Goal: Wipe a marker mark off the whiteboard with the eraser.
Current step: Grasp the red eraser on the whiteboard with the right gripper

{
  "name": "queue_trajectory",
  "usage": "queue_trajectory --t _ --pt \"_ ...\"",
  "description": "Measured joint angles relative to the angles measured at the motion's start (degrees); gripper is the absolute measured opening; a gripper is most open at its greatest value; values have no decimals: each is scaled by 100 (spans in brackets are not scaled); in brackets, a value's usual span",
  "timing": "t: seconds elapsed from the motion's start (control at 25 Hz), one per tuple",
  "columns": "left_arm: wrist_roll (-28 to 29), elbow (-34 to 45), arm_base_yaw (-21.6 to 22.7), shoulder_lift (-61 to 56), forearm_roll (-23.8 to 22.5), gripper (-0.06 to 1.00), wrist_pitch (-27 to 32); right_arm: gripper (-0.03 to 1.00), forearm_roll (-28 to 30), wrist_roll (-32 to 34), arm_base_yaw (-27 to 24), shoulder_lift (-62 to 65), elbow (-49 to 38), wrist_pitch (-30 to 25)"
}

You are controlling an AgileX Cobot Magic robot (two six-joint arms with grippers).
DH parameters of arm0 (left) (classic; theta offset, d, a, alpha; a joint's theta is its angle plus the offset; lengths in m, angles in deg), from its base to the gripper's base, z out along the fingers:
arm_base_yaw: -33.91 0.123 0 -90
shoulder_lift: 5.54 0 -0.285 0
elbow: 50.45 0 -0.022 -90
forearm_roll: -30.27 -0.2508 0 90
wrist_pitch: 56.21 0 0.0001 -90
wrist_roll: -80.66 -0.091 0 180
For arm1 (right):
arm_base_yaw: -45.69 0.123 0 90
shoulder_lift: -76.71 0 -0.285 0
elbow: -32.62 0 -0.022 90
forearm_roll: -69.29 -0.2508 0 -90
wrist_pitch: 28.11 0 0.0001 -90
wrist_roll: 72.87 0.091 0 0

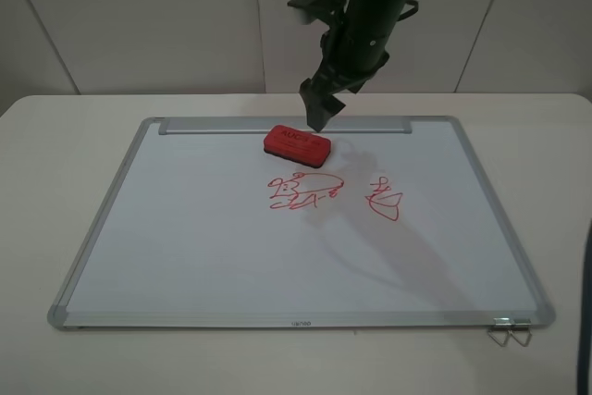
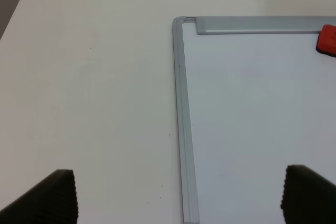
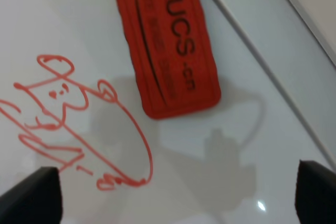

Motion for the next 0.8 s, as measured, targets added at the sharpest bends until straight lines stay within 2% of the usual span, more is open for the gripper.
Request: queue_trajectory --t 0.16,0.32,0.8 --pt "0 0 0 0 0 77 0 79 -34 -404 127 -681 851 -179" --pt "0 0 0 0 0 77 0 79 -34 -503 134 -1137 1309 -218" --pt "0 0 0 0 0 77 0 79 -34 -692 134 -1679 1387 69"
